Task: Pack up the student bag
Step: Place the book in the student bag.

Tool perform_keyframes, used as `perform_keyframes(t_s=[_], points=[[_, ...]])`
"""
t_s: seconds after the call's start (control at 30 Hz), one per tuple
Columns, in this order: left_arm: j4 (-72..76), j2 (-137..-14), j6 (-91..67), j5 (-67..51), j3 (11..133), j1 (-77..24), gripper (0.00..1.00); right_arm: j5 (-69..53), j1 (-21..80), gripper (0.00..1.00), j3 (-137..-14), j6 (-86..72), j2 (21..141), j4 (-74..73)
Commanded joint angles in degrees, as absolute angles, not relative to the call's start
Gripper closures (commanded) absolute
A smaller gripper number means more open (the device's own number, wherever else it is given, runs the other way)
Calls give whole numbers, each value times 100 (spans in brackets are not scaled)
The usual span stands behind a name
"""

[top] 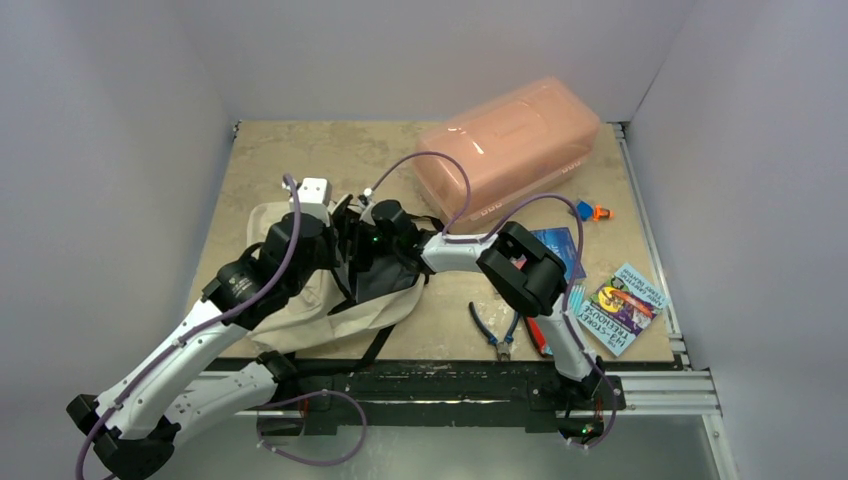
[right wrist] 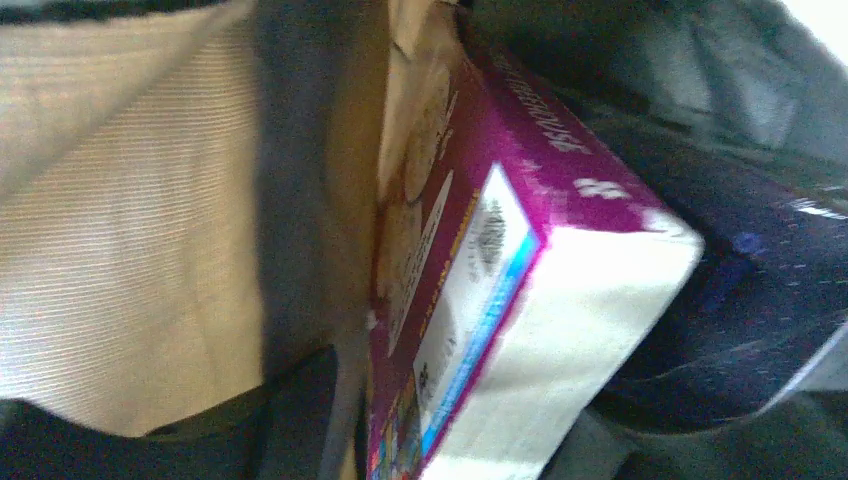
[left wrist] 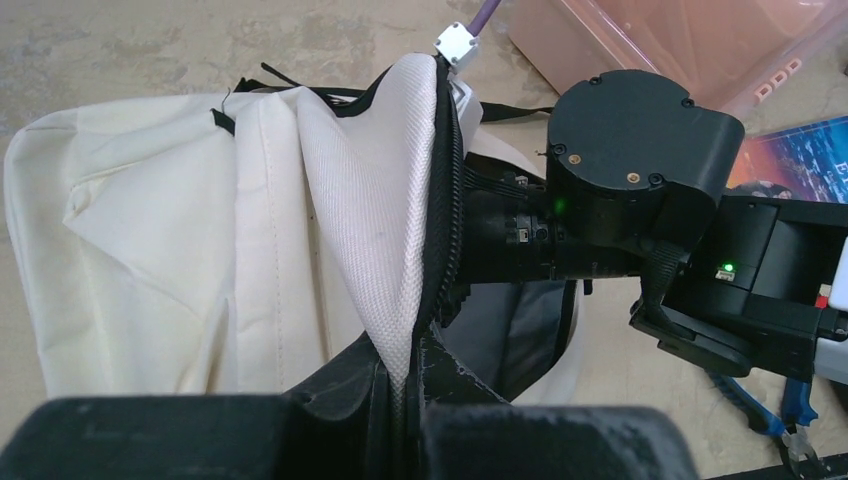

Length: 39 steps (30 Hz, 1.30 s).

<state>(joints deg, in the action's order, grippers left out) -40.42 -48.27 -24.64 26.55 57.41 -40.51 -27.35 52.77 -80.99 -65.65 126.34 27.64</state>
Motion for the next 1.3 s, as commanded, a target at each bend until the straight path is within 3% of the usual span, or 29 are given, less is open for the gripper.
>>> perform_keyframes(t_s=[0.0,0.2,0.43,0.7,0.83,0.93,1.13,1.27], points=[[-3576,-4690,-2446,2663,5815,-4019,100,-2370,5309,25,-8398,-5761,12310,1482],[-3590,-4599,-2418,2734,5696,-4017,100,-2071,5282,12,-8263,-5072,11847,354],[-3589,-4649,-2433,2717,5621,-4017,100,-1665,5282,9,-8212,-4275,11260,-783],[-3513,-4775,-2576,2480,5433,-4017,100,956,5267,13,-8197,-1688,9372,-2521],[-3390,-4921,-2583,2063,5280,-4018,100,2815,5041,8,-7318,-1223,7932,-2232],[-3336,-5018,-2606,1852,5230,-4021,100,3660,4288,6,-6726,-1519,6925,-2102],[-3367,-5047,-2573,1564,5291,-4023,100,3853,2187,1,-5422,-2703,5011,-1613],[-3334,-5019,-2597,1441,5267,-4017,99,2363,547,1,-5101,-3326,5157,-2083]])
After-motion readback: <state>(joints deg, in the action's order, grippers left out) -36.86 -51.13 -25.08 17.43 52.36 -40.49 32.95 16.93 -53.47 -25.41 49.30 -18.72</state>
